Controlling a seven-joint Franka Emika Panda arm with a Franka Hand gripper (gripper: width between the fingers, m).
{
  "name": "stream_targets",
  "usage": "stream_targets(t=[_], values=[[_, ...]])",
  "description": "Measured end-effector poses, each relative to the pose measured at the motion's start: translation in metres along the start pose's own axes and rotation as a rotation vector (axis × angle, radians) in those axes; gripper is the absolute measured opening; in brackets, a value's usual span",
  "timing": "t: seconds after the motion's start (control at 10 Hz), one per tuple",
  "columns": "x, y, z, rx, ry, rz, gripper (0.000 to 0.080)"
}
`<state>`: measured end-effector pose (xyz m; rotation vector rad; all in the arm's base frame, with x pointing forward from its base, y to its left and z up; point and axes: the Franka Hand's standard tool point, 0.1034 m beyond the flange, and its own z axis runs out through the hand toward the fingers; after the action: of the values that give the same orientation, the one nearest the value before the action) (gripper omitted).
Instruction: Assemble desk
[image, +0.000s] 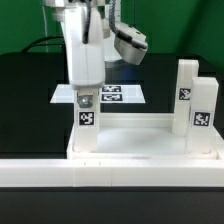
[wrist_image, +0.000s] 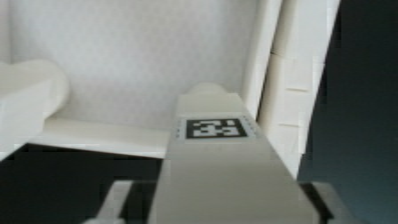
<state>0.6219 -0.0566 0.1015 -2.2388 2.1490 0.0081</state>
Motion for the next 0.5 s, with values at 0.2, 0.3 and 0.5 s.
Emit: stream_targets(t=[0.2, 0.3, 0.5], values=[[-0.001, -0.0014, 0.0, 0.007, 0.001, 0.146, 0.0291], [-0.0009, -0.0015, 0.0, 0.007, 0.001, 0.173, 0.0295], [-0.0013, -0.0015, 0.0002, 0.007, 0.002, 0.118, 0.0507]])
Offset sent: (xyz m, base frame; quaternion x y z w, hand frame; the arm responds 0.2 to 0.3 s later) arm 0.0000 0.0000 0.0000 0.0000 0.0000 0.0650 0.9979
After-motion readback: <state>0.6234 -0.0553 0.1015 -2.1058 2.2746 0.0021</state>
